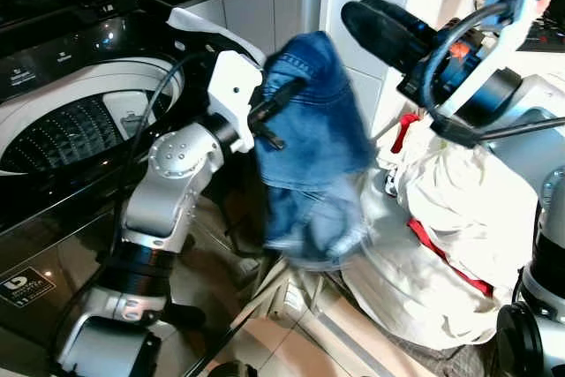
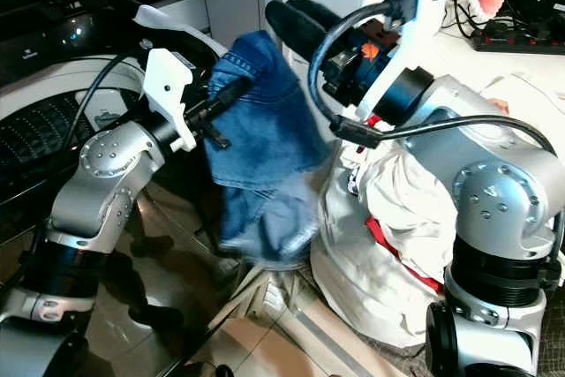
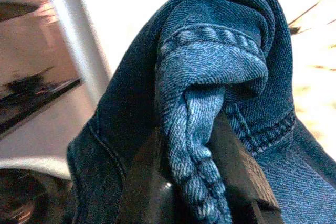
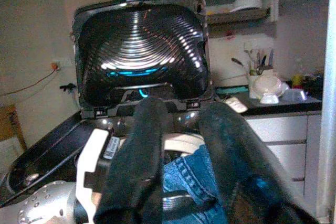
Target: Clothes washing
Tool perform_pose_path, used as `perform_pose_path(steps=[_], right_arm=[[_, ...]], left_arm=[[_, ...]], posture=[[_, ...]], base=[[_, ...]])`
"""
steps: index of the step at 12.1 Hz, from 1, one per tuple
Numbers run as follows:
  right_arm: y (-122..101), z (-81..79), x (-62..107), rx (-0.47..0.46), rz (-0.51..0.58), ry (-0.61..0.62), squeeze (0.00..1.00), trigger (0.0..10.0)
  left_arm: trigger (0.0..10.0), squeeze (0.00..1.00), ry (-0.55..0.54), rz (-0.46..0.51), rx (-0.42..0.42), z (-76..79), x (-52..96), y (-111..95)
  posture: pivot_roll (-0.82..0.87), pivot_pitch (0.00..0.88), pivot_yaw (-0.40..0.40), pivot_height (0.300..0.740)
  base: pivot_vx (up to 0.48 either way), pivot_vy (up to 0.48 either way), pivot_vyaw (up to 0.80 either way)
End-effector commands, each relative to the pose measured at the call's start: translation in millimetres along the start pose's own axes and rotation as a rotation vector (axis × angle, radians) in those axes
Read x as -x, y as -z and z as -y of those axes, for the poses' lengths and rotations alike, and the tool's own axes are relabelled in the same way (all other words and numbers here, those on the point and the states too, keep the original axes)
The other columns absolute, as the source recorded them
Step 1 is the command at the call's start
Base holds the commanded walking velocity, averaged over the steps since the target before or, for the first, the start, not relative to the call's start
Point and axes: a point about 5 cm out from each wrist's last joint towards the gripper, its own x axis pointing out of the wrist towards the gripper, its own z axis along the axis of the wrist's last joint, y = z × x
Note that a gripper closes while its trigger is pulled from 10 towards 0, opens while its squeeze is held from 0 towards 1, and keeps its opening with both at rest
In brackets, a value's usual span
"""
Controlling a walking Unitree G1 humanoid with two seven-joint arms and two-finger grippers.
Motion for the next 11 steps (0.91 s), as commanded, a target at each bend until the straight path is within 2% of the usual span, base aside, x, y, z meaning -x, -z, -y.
perform_pose_path(steps=[1, 2, 3, 4, 5, 6, 7, 8, 9, 10, 11], right_arm=[[-9, -0.9, 7.3, 0.034, 0.029, 0.016, 0.0, 10.0], [-10, -4.2, 9.9, 0.037, 0.024, -0.003, 0.0, 10.0], [-9, -7.7, 9.1, 0.04, 0.019, -0.02, 0.0, 10.0], [-7, -11.7, 7.0, 0.042, 0.008, -0.029, 0.0, 10.0], [3, -13.7, 5.2, 0.054, -0.041, -0.012, 0.0, 10.0], [6, -13.6, 5.1, 0.058, -0.06, -0.002, 0.0, 10.0], [17, -15.4, 4.4, 0.068, -0.113, 0.013, 0.0, 10.0], [23, -17.3, 3.7, 0.067, -0.14, 0.02, 0.0, 10.0], [27, -18.8, 3.8, 0.066, -0.159, 0.022, 0.0, 10.0], [38, -22.2, 3.8, 0.036, -0.219, 0.022, 0.0, 10.0], [43, -23.8, 3.9, 0.032, -0.248, 0.019, 0.0, 10.0]], left_arm=[[0.0, 0.0, -0.173, 0.015, -0.115, -37.4, -1.8, -17], [0.0, 0.0, -0.325, 0.017, -0.204, -69.7, -2.8, -31], [0.0, 0.0, -0.387, 0.02, -0.262, -85.7, -2.6, -42], [0.0, 0.0, -0.535, 0.012, -0.416, -114.0, 0.6, -62], [0.0, 0.0, -0.746, -0.026, -0.668, -144.8, 10.2, -87], [0.0, 0.0, -0.792, -0.036, -0.718, -150.8, 12.8, -92], [0.0, 0.0, -0.869, -0.094, -0.832, -164.2, 17.3, -97], [0.0, 0.0, -0.898, -0.161, -0.874, -170.7, 19.3, -91], [4.7, 0.0, -0.891, -0.22, -0.807, -172.1, 18.8, -77], [10.0, 0.0, -0.881, -0.338, -0.59, -168.9, 19.3, -38], [10.0, 0.0, -0.886, -0.377, -0.467, -165.6, 20.3, -22]], posture=[[0.02, 0.0, 0.042, 0.74], [0.02, 0.0, 0.04, 0.74], [0.01, 0.0, 0.049, 0.74], [0.0, 0.0, 0.056, 0.74], [-0.01, 0.0, 0.066, 0.74], [-0.01, 0.0, 0.066, 0.74], [-0.01, 0.0, 0.076, 0.74], [-0.01, 0.0, 0.079, 0.74], [-0.01, 0.0, 0.076, 0.74], [-0.01, 0.0, 0.075, 0.74], [-0.01, 0.0, 0.075, 0.74]], base=[[0.0, 0.0, 0.0], [0.0, 0.0, 0.0], [0.0, 0.0, 0.0], [0.0, 0.0, 0.0], [0.0, 0.0, 0.0], [0.0, 0.0, 0.0], [0.0, 0.0, 0.0], [0.0, 0.0, 0.0], [0.0, 0.0, 0.0], [0.0, 0.0, 0.0], [0.0, 0.0, 0.0]])
